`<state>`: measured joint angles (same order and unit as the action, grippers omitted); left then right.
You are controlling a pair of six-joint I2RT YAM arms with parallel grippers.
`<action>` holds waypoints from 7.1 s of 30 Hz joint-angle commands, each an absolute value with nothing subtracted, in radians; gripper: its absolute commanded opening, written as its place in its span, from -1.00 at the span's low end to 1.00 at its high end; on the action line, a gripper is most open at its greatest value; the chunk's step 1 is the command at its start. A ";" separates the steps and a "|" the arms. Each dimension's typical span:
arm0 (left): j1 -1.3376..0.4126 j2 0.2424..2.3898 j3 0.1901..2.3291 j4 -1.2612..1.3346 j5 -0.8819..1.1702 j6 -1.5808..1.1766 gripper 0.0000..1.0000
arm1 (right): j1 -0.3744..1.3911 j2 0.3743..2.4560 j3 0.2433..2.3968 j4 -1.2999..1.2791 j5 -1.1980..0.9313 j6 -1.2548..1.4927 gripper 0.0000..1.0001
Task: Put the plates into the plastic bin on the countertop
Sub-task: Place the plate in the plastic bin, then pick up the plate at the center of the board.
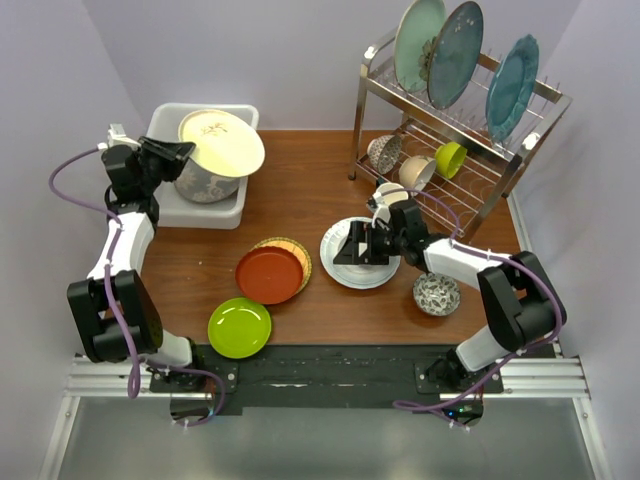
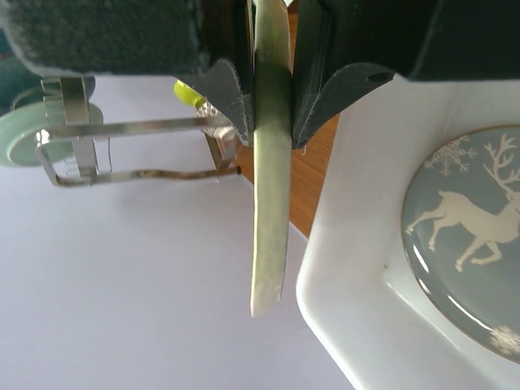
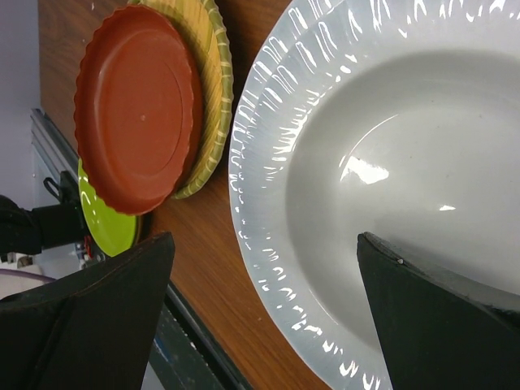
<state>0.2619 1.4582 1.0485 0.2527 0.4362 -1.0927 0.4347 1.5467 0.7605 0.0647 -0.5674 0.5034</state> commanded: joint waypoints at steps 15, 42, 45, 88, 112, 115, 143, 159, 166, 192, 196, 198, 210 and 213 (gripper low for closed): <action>0.284 1.408 1.039 0.402 0.192 -1.131 -1.00 | 0.451 1.555 0.764 0.061 -0.594 0.482 0.98; 0.304 1.683 1.181 0.448 0.172 -1.120 -1.00 | 0.457 1.569 0.770 0.037 -0.583 0.462 0.97; 0.304 1.732 1.221 0.446 0.182 -1.117 -1.00 | 0.460 1.580 0.773 0.037 -0.583 0.460 0.97; 0.296 1.870 1.299 0.141 0.261 -0.957 -0.17 | 0.462 1.606 0.785 0.006 -0.583 0.439 0.97; 0.298 1.905 1.364 -0.097 0.363 -0.896 0.39 | 0.460 1.586 0.793 -0.029 -0.580 0.431 0.98; 0.296 1.931 1.437 -0.194 0.345 -0.833 0.45 | 0.460 1.582 0.795 -0.031 -0.580 0.430 0.97; 0.265 1.919 1.698 -0.528 0.086 -0.480 0.52 | 0.462 1.560 0.788 -0.029 -0.587 0.428 0.98; 0.111 1.600 1.615 -0.483 0.138 -0.436 0.60 | 0.462 1.506 0.839 -0.100 -0.572 0.416 0.97; 0.035 1.436 1.425 -0.482 0.137 -0.429 0.56 | 0.486 1.486 0.870 -0.103 -0.583 0.452 0.97; 0.025 1.013 0.865 -0.730 0.330 -0.413 0.29 | 0.698 1.663 1.087 -0.153 -0.554 0.535 0.68; 0.025 0.974 0.805 -0.732 0.325 -0.420 0.29 | 0.706 1.721 1.117 -0.152 -0.558 0.554 0.35; 0.025 0.960 0.778 -0.732 0.328 -0.423 0.29 | 0.710 1.758 1.140 -0.178 -0.539 0.560 0.26; 0.023 0.940 0.712 -0.701 0.328 -0.440 0.29 | 0.710 1.855 1.196 -0.219 -0.505 0.572 -0.09; 0.025 0.942 0.712 -0.701 0.325 -0.439 0.29 | 0.710 1.870 1.212 -0.219 -0.508 0.580 -0.20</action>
